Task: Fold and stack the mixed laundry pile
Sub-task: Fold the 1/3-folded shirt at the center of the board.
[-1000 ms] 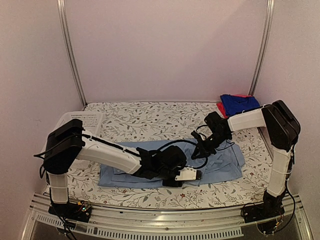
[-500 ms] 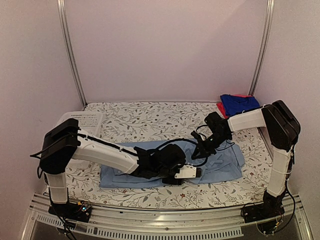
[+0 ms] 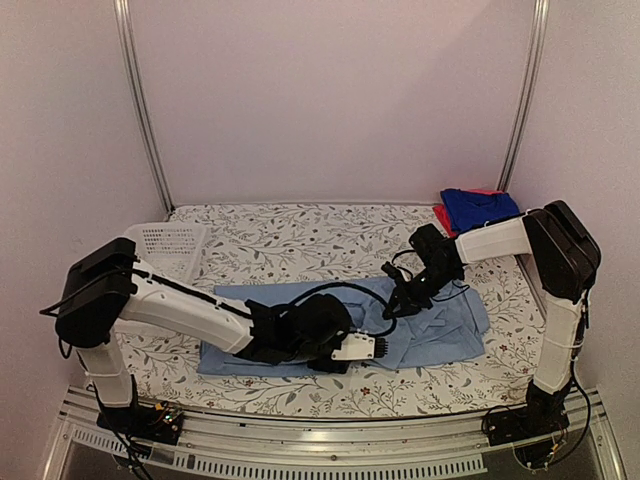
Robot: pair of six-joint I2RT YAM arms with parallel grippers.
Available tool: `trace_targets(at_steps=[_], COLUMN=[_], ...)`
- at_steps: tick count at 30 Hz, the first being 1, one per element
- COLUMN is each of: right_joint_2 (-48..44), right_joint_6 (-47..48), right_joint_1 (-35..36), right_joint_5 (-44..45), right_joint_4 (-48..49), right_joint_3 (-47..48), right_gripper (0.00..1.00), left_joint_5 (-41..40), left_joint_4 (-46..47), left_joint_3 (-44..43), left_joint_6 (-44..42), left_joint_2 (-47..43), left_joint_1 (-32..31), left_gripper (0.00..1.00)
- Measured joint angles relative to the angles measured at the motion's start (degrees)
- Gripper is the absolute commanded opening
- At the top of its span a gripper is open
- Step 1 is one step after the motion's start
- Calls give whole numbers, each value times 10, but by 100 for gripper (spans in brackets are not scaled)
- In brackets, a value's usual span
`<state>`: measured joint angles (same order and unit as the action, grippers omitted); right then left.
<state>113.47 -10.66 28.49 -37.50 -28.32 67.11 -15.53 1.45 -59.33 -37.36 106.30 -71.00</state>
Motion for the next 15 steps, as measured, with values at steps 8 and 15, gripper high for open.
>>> trace_targets(at_steps=[8,15], right_joint_2=[2,4], right_joint_6=[0,0], right_joint_1=[0,0], right_joint_5=[-6,-8], right_joint_4=[2,2], right_joint_3=[-1,-1], right_gripper=[0,0], left_joint_5=[-55,-61], left_joint_4=[49,82], left_joint_3=[-20,-46], left_joint_6=[-23,-30], left_joint_2=[55,63], left_joint_1=[-1,-9], left_gripper=[68,64])
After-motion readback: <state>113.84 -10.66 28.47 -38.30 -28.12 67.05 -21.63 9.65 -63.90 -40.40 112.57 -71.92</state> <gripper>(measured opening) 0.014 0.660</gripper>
